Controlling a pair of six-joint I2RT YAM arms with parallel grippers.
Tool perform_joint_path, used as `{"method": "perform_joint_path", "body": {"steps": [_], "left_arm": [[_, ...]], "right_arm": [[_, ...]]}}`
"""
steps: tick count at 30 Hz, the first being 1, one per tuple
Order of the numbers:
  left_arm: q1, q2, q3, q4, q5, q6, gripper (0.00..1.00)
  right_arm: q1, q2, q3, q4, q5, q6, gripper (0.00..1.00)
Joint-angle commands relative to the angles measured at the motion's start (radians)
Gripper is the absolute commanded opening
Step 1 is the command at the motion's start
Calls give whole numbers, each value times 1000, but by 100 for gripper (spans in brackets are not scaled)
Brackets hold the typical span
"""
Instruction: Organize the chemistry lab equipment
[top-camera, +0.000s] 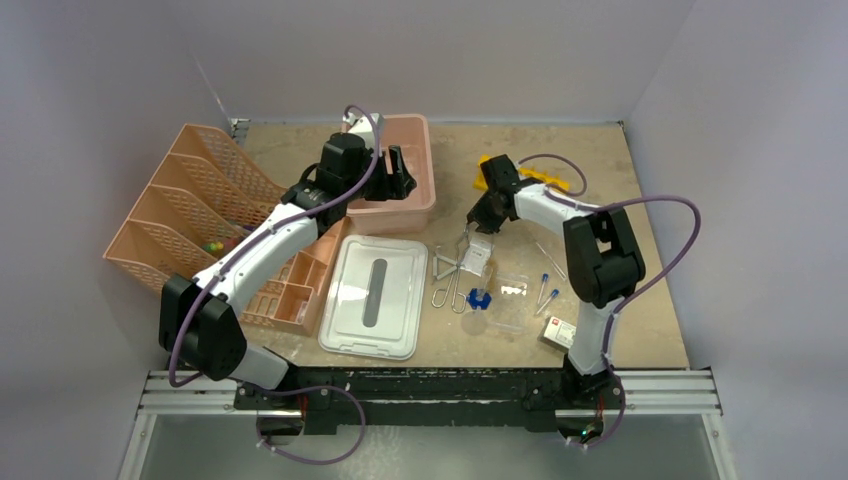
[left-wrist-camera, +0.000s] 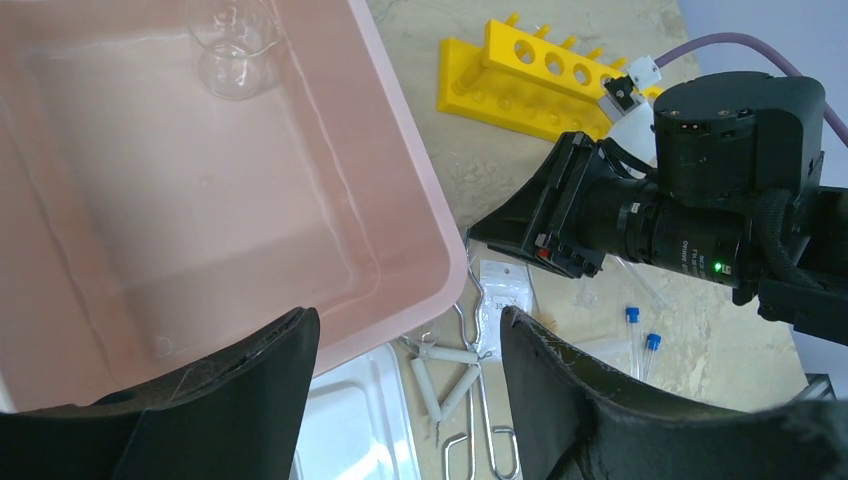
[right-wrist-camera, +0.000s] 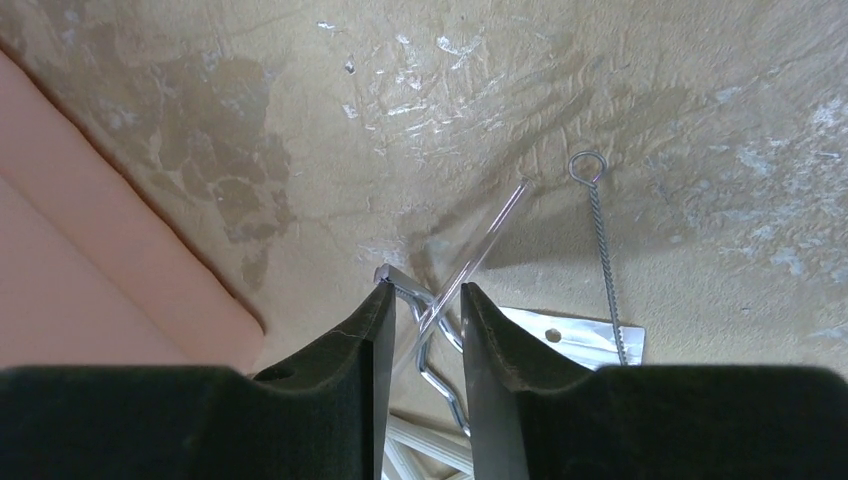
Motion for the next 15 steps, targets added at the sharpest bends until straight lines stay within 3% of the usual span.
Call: {"method": "perform_joint_path", "body": {"steps": [1, 15], "left_arm": [[-3, -20, 9, 25, -7, 21, 66], [-3, -30, -1, 17, -14, 13, 66]], "right_arm": [[6, 8, 53, -46, 24, 28, 32], [8, 38, 43, -47, 62, 111, 27]]}}
